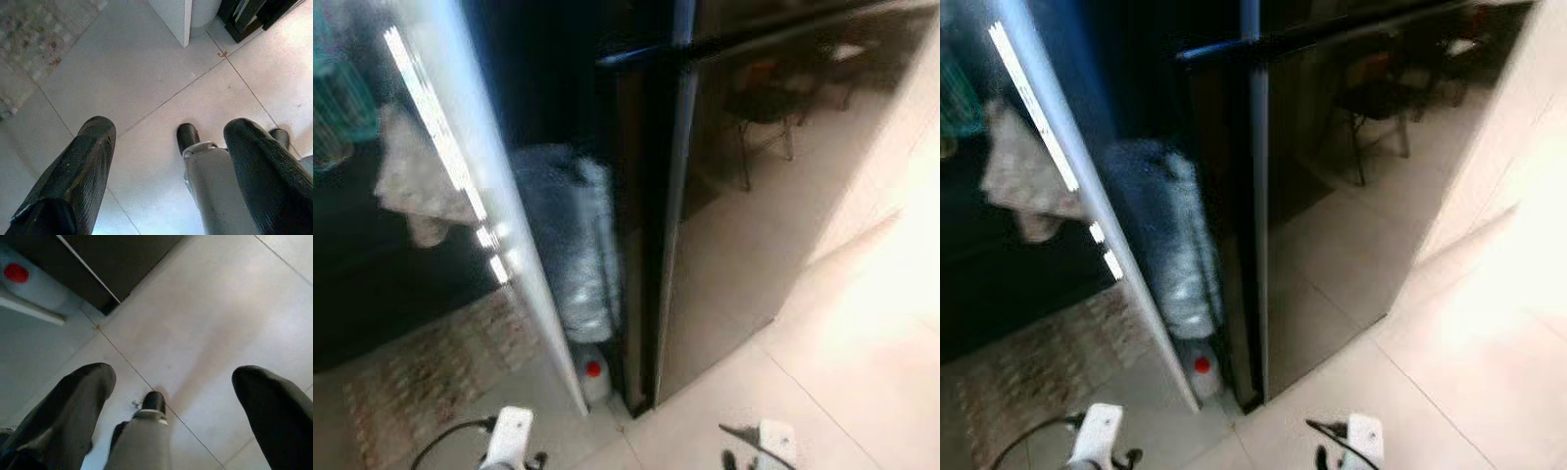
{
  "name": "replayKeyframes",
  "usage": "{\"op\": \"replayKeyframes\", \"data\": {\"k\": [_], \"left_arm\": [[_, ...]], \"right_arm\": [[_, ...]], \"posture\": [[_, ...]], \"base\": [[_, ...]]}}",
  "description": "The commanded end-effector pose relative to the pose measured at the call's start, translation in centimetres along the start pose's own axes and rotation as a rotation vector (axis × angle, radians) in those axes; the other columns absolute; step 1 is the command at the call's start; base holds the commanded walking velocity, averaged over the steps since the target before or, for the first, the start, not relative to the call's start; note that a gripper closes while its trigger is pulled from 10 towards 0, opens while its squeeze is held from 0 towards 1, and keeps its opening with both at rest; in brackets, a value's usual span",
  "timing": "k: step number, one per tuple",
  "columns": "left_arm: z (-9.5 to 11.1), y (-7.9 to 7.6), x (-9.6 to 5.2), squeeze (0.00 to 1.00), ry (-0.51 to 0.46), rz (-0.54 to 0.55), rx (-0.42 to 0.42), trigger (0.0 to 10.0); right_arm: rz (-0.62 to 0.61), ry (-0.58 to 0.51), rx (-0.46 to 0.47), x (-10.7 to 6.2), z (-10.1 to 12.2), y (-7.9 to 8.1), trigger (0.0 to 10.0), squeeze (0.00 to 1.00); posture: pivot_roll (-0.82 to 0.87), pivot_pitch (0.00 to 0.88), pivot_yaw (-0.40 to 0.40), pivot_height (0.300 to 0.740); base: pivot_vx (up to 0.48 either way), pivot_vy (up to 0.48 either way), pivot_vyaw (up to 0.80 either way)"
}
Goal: Restocking fridge
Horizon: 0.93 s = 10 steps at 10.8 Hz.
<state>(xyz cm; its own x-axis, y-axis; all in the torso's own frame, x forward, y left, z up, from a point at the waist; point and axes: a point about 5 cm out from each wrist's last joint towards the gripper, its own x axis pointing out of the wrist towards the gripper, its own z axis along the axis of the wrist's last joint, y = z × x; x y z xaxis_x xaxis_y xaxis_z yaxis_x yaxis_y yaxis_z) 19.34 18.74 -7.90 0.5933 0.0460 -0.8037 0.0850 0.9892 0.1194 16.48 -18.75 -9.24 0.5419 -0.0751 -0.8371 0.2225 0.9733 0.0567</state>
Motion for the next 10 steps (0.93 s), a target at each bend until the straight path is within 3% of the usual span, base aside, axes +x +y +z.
{"op": "replayKeyframes", "data": {"k": [1,5,9,10], "left_arm": [[-0.2,-0.4,0.0,0.0,0.017,-0.012,0.016,10.0],[-0.1,-0.4,0.0,0.0,0.015,-0.013,0.018,10.0],[0.0,-0.3,0.0,0.0,0.006,-0.006,-0.011,10.0],[-0.7,0.6,-0.2,0.0,0.01,0.0,-0.018,10.0]], "right_arm": [[-0.018,0.021,-0.003,-0.1,-0.5,-0.6,10.0,0.0],[-0.02,0.029,-0.004,-0.2,-0.8,-0.7,10.0,0.0],[-0.027,0.031,-0.004,-0.2,-0.8,-0.8,10.0,0.0],[-0.03,0.031,-0.004,-0.2,-0.8,-0.8,10.0,0.0]], "posture": [[0.02,0.0,0.024,0.74],[0.02,0.0,0.025,0.74],[0.02,0.0,0.025,0.74],[0.02,0.0,0.025,0.74]], "base": [[0.0,-0.341,-0.77],[0.0,-0.324,-0.76],[0.0,0.0,-0.76],[0.0,0.0,-0.76]]}}
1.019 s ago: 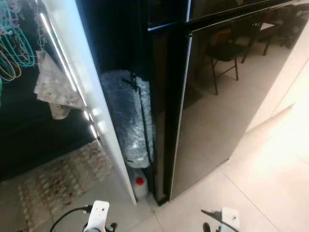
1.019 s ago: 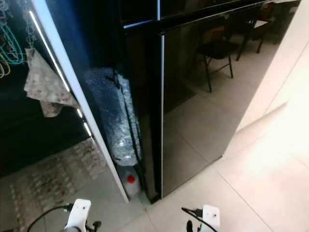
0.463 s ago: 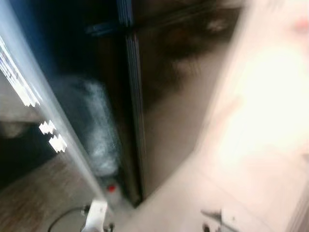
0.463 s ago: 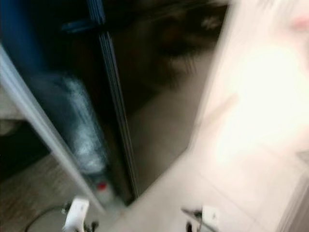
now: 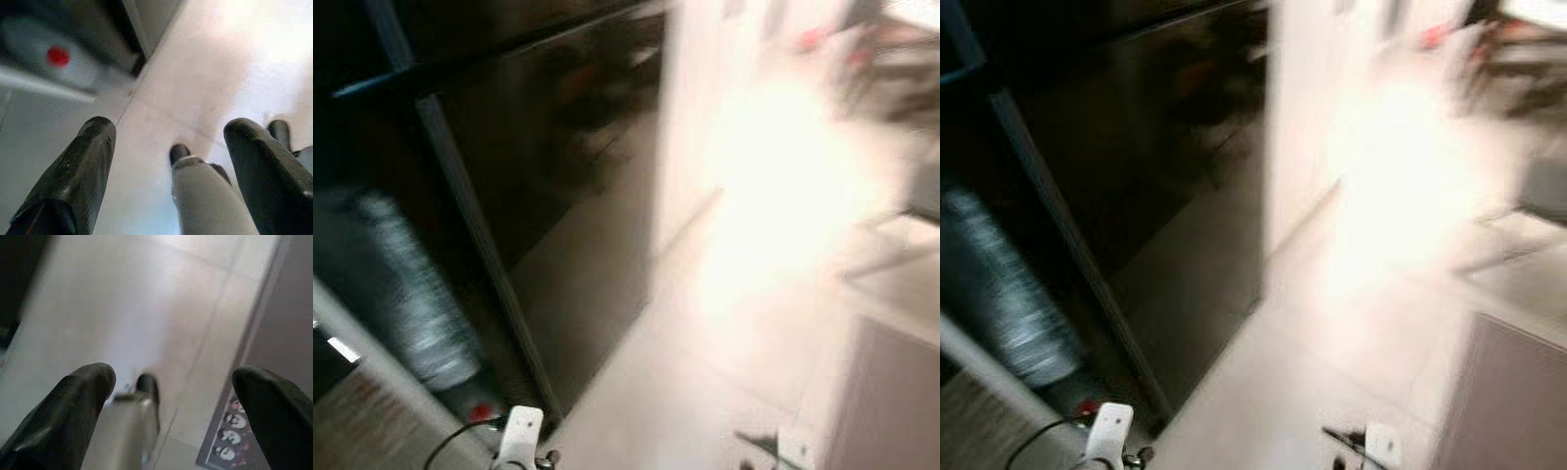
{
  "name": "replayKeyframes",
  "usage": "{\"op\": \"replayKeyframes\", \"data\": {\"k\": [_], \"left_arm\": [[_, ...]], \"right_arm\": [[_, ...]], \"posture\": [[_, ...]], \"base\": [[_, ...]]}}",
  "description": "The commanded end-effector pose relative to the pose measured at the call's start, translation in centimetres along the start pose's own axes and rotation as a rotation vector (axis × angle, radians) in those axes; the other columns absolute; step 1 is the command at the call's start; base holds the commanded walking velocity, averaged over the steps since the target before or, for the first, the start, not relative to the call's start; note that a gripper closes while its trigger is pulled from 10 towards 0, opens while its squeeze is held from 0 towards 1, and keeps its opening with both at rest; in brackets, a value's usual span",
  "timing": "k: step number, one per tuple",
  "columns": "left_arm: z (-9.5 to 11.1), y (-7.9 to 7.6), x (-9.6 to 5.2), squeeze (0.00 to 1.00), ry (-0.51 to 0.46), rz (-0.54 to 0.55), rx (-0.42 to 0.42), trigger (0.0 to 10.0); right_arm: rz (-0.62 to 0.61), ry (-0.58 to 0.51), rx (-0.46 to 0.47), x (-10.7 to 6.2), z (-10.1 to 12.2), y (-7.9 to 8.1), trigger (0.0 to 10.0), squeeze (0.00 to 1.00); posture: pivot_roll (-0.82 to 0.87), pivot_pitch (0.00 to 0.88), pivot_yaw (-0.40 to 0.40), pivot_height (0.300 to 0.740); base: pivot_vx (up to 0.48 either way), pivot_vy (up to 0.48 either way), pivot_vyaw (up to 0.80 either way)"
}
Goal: Restocking fridge
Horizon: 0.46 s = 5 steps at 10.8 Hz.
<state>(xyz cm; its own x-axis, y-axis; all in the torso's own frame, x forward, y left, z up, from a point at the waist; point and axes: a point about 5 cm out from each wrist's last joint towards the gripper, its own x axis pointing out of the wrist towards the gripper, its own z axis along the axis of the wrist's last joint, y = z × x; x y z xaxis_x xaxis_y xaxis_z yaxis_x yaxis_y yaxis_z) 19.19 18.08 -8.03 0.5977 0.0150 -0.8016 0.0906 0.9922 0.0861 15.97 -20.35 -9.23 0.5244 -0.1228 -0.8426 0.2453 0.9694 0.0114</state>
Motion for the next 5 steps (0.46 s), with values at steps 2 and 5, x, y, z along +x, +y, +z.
{"op": "replayKeyframes", "data": {"k": [2,5], "left_arm": [[-1.13,1.91,-0.4,0.0,0.025,0.033,-0.002,10.0],[-1.59,2.03,-0.5,0.0,0.044,0.023,0.005,10.0]], "right_arm": [[0.019,0.024,-0.001,-0.05,-0.72,0.9,10.0,0.0],[0.018,0.026,-0.003,-0.06,-0.76,0.95,10.0,0.0]], "posture": [[0.02,0.0,0.026,0.74],[0.02,0.0,0.025,0.74]], "base": [[0.0,0.0,-0.76],[0.0,0.0,-0.76]]}}
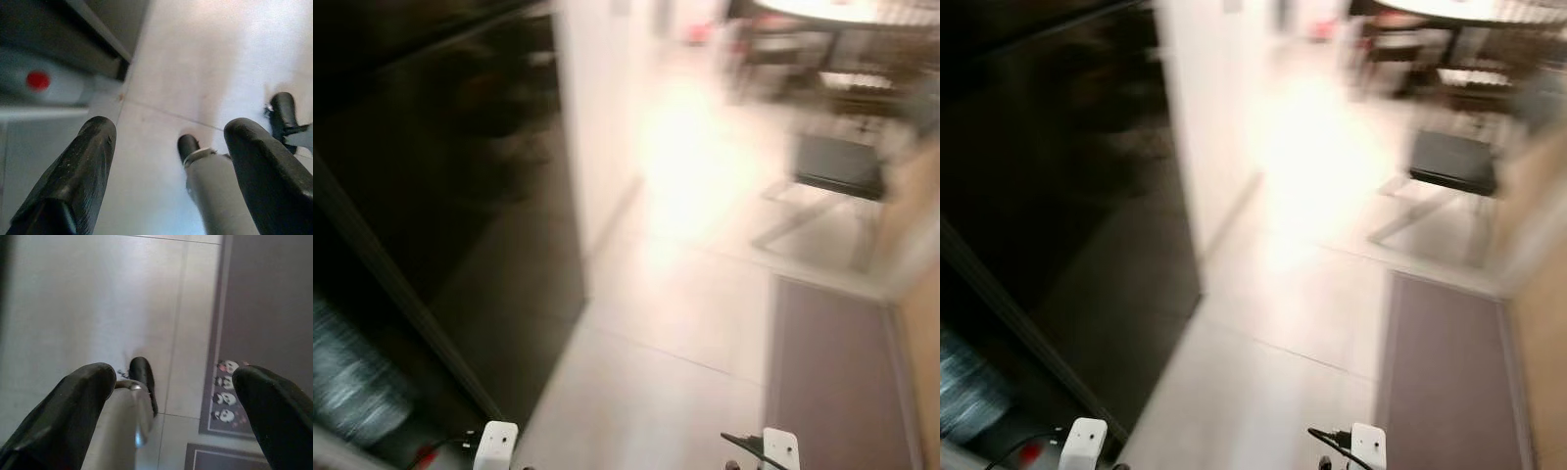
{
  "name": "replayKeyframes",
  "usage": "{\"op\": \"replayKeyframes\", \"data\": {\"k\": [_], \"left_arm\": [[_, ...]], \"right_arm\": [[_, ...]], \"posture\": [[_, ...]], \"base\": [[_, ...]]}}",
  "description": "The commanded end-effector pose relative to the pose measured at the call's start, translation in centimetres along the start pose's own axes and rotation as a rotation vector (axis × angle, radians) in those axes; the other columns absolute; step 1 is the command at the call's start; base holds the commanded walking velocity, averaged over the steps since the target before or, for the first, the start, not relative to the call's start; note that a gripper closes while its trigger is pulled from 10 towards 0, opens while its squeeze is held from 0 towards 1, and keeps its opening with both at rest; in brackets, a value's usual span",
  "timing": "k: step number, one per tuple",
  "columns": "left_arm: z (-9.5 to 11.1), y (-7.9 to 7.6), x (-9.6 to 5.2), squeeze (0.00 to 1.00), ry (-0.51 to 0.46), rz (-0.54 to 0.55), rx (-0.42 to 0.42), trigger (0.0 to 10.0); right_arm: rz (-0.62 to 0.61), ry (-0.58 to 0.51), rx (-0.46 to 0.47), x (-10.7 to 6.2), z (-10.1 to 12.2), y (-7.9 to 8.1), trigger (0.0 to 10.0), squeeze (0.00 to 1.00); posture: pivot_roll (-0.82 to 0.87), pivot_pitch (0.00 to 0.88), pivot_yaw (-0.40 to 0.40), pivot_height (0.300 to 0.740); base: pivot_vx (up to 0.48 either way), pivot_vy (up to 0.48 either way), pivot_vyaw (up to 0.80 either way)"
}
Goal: Restocking fridge
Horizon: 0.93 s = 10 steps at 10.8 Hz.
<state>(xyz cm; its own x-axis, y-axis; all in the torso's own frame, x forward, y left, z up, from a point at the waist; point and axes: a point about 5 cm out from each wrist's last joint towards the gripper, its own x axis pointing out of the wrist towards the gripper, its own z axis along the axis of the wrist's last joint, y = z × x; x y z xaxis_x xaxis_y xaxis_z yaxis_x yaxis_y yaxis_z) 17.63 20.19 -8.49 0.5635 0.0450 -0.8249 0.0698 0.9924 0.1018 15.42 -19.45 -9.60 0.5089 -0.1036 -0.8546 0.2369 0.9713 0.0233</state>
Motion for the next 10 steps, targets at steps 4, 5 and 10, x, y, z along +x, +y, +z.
{"op": "replayKeyframes", "data": {"k": [4,5,10], "left_arm": [[-0.28,0.28,-0.08,0.0,0.012,-0.009,0.015,10.0],[-0.3,0.29,-0.08,0.0,0.013,-0.01,0.014,10.0],[-0.28,0.25,-0.07,0.0,0.014,-0.014,0.017,10.0]], "right_arm": [[0.004,-0.015,-0.002,0.05,0.33,0.27,10.0,0.0],[0.004,-0.018,0.001,0.06,0.37,0.28,10.0,0.0],[0.003,-0.007,-0.006,0.06,0.26,0.33,10.0,0.0]], "posture": [[0.02,0.0,0.024,0.74],[0.03,0.0,0.023,0.74],[0.03,0.0,0.024,0.74]], "base": [[0.076,0.0,-0.34],[0.315,0.0,0.0],[0.319,0.0,-0.48]]}}
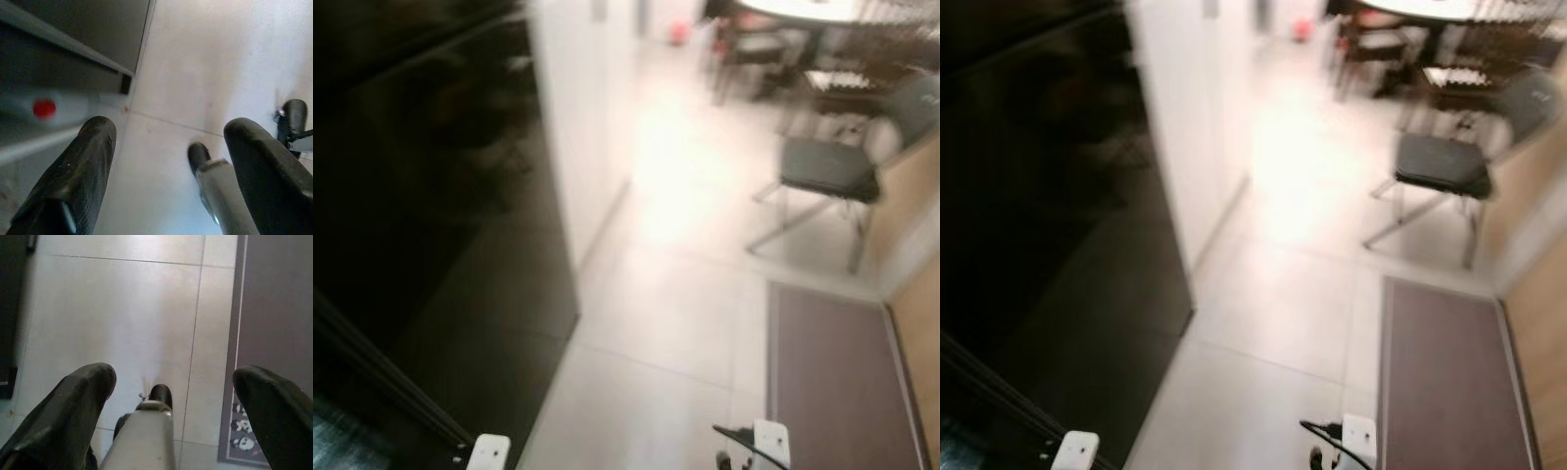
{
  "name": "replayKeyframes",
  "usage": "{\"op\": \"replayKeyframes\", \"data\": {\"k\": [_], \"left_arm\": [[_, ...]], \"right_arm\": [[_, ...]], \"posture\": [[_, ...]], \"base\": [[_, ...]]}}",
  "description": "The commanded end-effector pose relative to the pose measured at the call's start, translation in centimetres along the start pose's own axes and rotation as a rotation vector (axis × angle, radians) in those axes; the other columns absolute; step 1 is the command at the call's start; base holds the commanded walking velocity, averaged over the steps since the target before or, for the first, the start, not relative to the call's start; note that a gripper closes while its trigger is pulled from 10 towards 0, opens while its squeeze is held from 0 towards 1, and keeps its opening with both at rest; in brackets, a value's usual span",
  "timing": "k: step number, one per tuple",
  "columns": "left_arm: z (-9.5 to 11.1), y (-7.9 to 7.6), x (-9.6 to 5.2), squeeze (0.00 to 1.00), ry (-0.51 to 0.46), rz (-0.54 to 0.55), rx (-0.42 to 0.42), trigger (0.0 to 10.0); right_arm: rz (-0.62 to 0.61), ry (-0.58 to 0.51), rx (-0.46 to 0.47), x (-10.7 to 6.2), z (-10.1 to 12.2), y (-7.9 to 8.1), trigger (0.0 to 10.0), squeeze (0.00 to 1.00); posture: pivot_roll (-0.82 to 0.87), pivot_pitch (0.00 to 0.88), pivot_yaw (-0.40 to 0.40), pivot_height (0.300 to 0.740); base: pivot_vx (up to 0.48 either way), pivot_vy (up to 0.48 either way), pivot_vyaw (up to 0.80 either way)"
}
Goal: Restocking fridge
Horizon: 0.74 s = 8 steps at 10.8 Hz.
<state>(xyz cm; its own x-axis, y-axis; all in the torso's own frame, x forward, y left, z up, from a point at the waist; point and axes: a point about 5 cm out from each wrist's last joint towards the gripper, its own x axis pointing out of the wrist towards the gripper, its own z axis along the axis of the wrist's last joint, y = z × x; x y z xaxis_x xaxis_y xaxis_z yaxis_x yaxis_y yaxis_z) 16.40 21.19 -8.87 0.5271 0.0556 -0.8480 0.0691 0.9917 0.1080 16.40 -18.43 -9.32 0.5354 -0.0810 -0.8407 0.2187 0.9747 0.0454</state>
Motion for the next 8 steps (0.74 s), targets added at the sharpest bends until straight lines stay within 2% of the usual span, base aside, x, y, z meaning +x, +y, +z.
{"op": "replayKeyframes", "data": {"k": [1,8], "left_arm": [[1.04,-0.62,0.21,0.0,-0.029,-0.019,0.013,10.0],[0.9,-0.72,0.19,0.0,-0.026,-0.024,0.014,10.0]], "right_arm": [[-0.028,0.017,-0.001,-0.13,-0.48,-0.92,10.0,0.0],[-0.029,0.02,-0.01,-0.16,-0.57,-0.98,10.0,0.0]], "posture": [[0.02,0.0,0.024,0.74],[0.03,0.0,0.023,0.74]], "base": [[0.322,0.0,-0.79],[0.332,0.0,0.0]]}}
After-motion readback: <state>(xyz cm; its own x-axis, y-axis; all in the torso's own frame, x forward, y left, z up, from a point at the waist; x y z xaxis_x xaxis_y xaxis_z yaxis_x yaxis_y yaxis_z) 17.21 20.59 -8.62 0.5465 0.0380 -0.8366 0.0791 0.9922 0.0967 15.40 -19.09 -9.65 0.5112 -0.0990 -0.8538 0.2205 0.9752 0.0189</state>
